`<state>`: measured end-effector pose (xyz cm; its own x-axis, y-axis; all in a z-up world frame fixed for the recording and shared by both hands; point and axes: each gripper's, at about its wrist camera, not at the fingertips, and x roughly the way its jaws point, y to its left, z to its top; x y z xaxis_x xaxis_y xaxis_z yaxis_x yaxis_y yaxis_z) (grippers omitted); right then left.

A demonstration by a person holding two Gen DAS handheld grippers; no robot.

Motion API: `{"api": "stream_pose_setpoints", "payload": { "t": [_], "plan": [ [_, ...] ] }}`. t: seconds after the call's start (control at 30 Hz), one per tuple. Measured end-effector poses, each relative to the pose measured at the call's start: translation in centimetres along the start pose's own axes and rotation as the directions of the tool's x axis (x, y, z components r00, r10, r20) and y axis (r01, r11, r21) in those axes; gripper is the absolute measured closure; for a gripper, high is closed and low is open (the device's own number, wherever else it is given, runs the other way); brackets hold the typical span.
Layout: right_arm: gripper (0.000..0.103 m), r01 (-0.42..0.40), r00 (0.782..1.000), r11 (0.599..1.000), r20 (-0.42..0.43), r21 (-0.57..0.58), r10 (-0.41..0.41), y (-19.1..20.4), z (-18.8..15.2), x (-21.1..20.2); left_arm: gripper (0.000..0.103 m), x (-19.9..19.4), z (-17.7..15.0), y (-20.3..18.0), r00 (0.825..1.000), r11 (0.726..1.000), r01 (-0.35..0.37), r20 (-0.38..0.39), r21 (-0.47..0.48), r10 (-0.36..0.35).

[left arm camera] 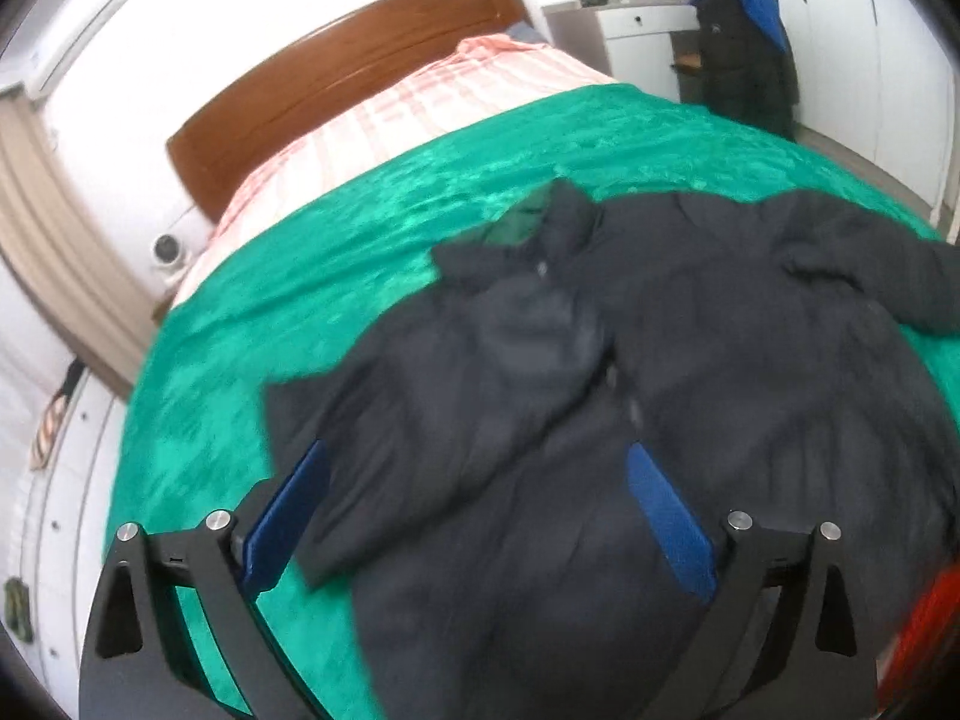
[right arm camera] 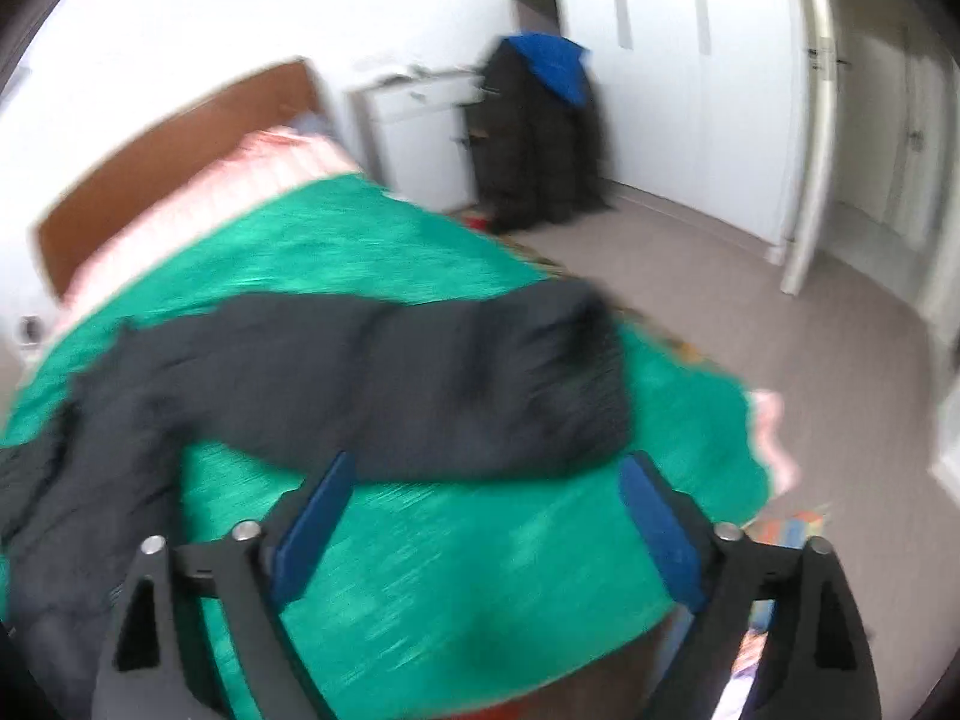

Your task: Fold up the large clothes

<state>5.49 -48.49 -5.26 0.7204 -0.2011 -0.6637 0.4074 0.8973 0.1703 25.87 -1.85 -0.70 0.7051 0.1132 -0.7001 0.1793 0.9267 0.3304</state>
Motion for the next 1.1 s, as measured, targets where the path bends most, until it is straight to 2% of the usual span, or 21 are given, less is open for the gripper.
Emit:
{"api": "stream_pose_setpoints", "payload": {
  "t": [0.1, 0.13, 0.2, 0.3, 0.37, 0.4, 0.43, 0.47, 0.5, 0.53, 0.6, 0.7, 0.77, 0.87, 1.0, 1.1],
  "plan": [
    [0.011, -0.122, 0.993, 0.992, -0.008, -0.015, 0.121, 3.5, -3.9, -1.5, 0.004, 6.6, 3.0, -3.9, 0.998, 0.997, 0.018, -0.058, 0.080, -0.013],
    [0.011, -0.167, 0.986, 0.986, -0.013, -0.022, 0.166, 4.9, -5.4, -2.0, 0.004, 8.3, 3.4, -4.6, 0.996, 0.997, 0.017, -0.083, 0.081, -0.011],
    [0.011, -0.225, 0.974, 0.973, -0.022, -0.058, 0.224, 7.0, -7.3, -2.3, 0.004, 11.6, 4.1, -5.6, 0.991, 0.999, 0.004, -0.134, 0.055, 0.004],
    [0.012, -0.282, 0.959, 0.940, -0.026, -0.190, 0.283, 10.0, -8.7, -2.7, 0.004, 16.1, 3.9, -5.9, 0.975, 0.999, -0.037, -0.221, 0.001, 0.037],
    [0.011, -0.281, 0.957, 0.927, 0.001, -0.248, 0.290, 11.2, -9.2, -2.7, 0.012, 17.6, 3.3, -5.6, 0.970, 0.999, -0.043, -0.240, -0.017, 0.038],
    [0.011, -0.284, 0.955, 0.924, 0.009, -0.258, 0.296, 11.5, -9.3, -2.6, 0.027, 17.6, 2.9, -5.4, 0.974, 0.999, -0.010, -0.226, -0.032, 0.003],
    [0.011, -0.286, 0.954, 0.920, 0.010, -0.267, 0.300, 11.8, -9.5, -2.4, 0.047, 17.2, 2.6, -5.2, 0.977, 0.999, 0.006, -0.214, -0.037, -0.014],
    [0.011, -0.284, 0.955, 0.918, 0.004, -0.276, 0.297, 12.1, -9.6, -2.3, 0.073, 16.8, 2.4, -5.2, 0.979, 0.999, 0.012, -0.204, -0.033, -0.019],
    [0.011, -0.283, 0.956, 0.917, -0.002, -0.282, 0.295, 12.5, -9.7, -2.1, 0.084, 16.1, 2.1, -5.1, 0.982, 1.000, 0.007, -0.191, -0.022, -0.011],
    [0.011, -0.285, 0.955, 0.915, -0.007, -0.285, 0.295, 12.6, -9.6, -1.6, 0.090, 15.5, 2.1, -4.9, 0.984, 1.000, 0.000, -0.178, -0.017, -0.003],
    [0.011, -0.290, 0.954, 0.914, -0.009, -0.284, 0.300, 12.7, -9.5, -1.2, 0.093, 14.0, 1.9, -3.8, 0.989, 0.999, 0.026, -0.148, -0.041, -0.032],
    [0.011, -0.291, 0.953, 0.911, -0.001, -0.292, 0.303, 12.8, -9.7, -1.8, 0.093, 10.7, 1.6, -0.2, 0.993, 0.990, 0.059, -0.091, -0.128, -0.071],
    [0.011, -0.285, 0.953, 0.909, 0.010, -0.305, 0.302, 12.9, -10.1, -2.5, 0.093, 7.6, 0.9, 3.1, 0.996, 0.975, 0.072, -0.042, -0.209, -0.082],
    [0.011, -0.273, 0.956, 0.907, 0.019, -0.321, 0.294, 13.0, -10.4, -3.1, 0.093, 3.6, -1.1, 8.6, 0.998, 0.944, 0.056, 0.010, -0.326, -0.056],
    [0.011, -0.263, 0.958, 0.909, 0.025, -0.323, 0.286, 13.1, -10.5, -3.3, 0.093, -0.1, -5.7, 16.7, 0.999, 0.872, -0.028, 0.008, -0.489, 0.037],
    [0.011, -0.260, 0.959, 0.911, 0.028, -0.320, 0.283, 13.3, -10.7, -3.4, 0.094, -1.8, -10.9, 22.7, 0.990, 0.786, -0.138, -0.055, -0.603, 0.132]
  ]
}}
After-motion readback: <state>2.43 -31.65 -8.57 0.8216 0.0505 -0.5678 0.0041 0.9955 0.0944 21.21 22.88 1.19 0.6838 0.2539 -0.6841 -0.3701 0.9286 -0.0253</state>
